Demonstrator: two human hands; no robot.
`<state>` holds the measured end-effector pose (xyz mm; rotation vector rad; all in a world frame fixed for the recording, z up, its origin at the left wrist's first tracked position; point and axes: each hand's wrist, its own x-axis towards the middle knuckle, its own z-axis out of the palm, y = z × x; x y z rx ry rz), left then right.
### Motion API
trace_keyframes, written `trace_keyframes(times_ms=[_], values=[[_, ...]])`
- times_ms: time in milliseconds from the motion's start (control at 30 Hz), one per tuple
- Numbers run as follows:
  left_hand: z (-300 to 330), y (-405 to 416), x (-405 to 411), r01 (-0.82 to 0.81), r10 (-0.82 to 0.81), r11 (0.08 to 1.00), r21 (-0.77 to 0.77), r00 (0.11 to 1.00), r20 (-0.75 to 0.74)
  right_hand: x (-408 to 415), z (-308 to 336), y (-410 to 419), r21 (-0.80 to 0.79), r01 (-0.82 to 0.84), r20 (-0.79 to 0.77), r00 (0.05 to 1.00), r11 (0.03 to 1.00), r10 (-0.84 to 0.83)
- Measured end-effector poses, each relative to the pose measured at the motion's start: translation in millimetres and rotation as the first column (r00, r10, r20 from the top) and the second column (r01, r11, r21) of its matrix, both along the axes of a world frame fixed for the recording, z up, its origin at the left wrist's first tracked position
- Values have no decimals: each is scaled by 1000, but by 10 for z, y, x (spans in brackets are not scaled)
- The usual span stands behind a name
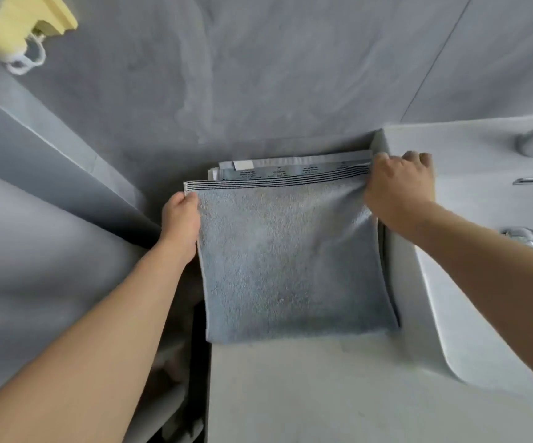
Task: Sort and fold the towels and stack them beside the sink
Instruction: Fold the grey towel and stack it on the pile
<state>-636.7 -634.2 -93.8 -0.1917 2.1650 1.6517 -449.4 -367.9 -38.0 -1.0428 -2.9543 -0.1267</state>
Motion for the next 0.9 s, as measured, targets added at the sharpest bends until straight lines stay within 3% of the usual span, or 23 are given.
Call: trace_keyframes(times_ms=[200,333,433,600,767,900], values=[[-74,409,-374,50,-50,999,15,999,7,-475,-202,456,159,-126,235,968,979,86],[-246,537,-508,12,-11,1000,-29,1000,29,-640,-315,598,247,-273,522,846,930,110],[-326,602,-527,9,-10,999,-45,1000,-15,-737,-344,594,279,-311,642,764,909,64],[-358,687,-468,100,-137,967,-234,980,-147,-774,-350,587,302,-319,668,744,898,40],[-372,820,-522,205,-263,918,-340,955,-133,-719,-371,585,304,-433,724,683,848,89],[-402,894,-567,72,-129,959,-276,972,-197,-668,-335,640,317,-512,744,656,798,126]])
